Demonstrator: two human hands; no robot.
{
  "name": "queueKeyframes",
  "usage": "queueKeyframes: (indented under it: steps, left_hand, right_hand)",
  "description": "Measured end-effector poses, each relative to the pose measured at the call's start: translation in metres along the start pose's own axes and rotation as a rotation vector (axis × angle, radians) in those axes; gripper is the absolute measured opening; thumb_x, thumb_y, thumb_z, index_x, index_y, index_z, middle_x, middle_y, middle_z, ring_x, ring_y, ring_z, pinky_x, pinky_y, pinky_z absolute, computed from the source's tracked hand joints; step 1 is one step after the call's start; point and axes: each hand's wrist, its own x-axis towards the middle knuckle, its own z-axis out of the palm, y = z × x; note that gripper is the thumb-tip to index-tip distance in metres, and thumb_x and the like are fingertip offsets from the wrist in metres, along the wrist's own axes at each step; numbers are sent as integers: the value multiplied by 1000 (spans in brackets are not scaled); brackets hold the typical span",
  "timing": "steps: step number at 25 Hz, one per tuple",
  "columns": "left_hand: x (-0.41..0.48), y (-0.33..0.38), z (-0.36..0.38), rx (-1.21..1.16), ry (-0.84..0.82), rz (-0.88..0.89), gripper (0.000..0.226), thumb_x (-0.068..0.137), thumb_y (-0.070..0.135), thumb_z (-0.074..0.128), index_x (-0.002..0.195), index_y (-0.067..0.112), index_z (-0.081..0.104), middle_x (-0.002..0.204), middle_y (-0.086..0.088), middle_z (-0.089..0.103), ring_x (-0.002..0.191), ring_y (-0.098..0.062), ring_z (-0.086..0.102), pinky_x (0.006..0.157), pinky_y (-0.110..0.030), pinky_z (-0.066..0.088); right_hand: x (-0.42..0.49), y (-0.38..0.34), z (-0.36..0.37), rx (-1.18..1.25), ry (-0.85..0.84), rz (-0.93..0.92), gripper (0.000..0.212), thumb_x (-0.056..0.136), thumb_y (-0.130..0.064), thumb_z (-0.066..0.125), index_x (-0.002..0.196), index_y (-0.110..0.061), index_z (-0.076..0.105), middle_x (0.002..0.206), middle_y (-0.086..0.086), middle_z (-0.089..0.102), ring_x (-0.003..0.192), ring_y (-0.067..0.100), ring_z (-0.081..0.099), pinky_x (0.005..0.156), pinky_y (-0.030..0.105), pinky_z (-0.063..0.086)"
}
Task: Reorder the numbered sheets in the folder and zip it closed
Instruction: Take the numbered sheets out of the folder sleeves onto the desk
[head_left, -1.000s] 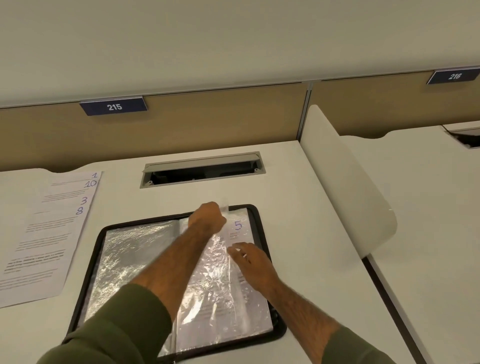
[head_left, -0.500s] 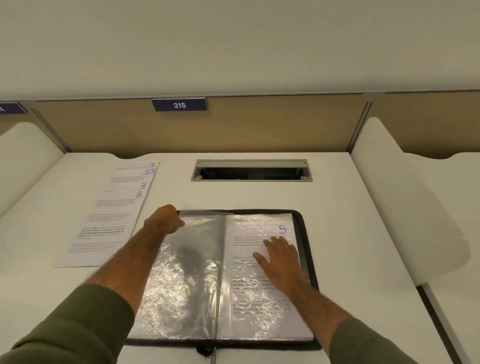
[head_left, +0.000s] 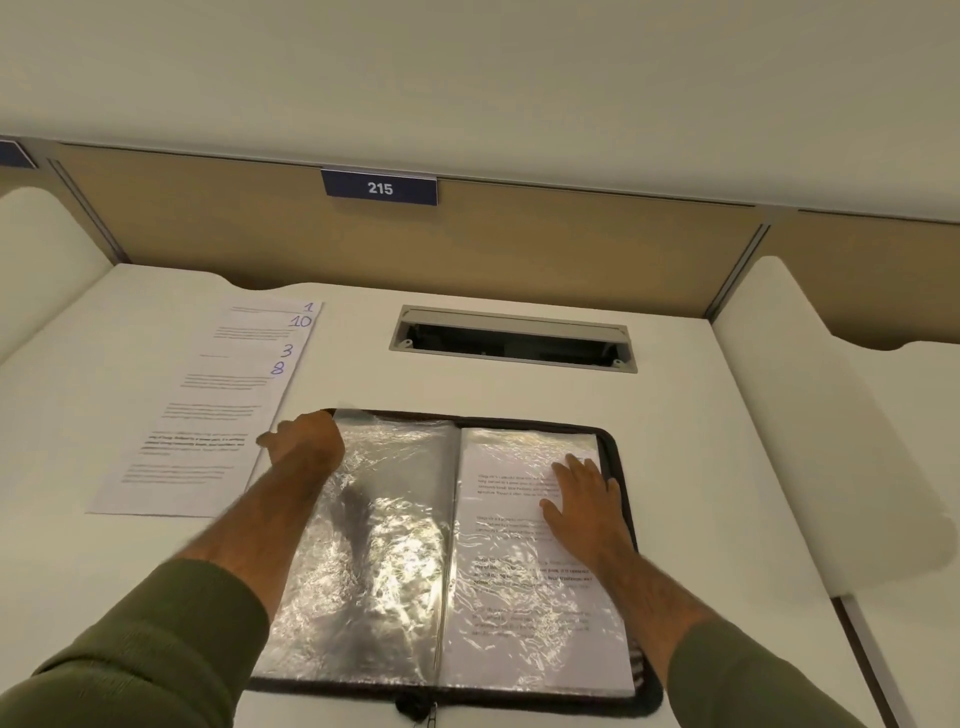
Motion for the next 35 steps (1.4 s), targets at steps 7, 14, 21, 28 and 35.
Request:
queueKeyframes:
  steps: [7, 14, 21, 28, 35]
  left_hand:
    - [-26, 69, 18, -250, 134, 461, 56, 95, 29, 58, 148, 18, 41, 144, -8, 52, 128, -27, 52, 109, -46, 42]
    - [-61, 153, 34, -310, -72, 750, 62, 95, 29, 67, 151, 26, 41, 154, 1, 45, 141, -22, 40, 118, -41, 32]
    - [-52, 181, 35, -264, 10, 782, 54, 95, 31, 67, 145, 27, 48, 143, 2, 54, 132, -21, 46, 114, -39, 33]
    - [-42, 195, 30, -290, -2, 794, 10, 90, 34, 72, 98, 31, 67, 103, 9, 67, 102, -14, 58, 96, -38, 47]
    - [-40, 199, 31, -411, -30, 718, 13, 93, 31, 69, 91, 25, 57, 99, 7, 56, 87, -13, 57, 76, -31, 49]
  right_hand:
    - [34, 19, -11, 73, 16, 22, 75, 96, -41, 59, 158, -17, 23, 167, 6, 19, 153, 26, 19, 123, 43, 26]
    - [54, 34, -25, 93, 67, 33, 72, 90, -24, 67, 154, -18, 35, 153, 2, 47, 143, 25, 37, 117, 42, 32]
    - [61, 43, -28, 221, 168, -36, 53, 93, -14, 61, 144, -24, 51, 123, -2, 68, 120, 20, 56, 105, 39, 43]
    - [66, 44, -33, 607, 203, 40, 47, 99, -13, 59, 144, -20, 49, 141, 2, 53, 124, 19, 54, 105, 30, 46]
    - [71, 46, -40, 765, 189, 194, 38, 98, -13, 62, 135, -18, 57, 122, 5, 64, 109, 19, 62, 88, 23, 52]
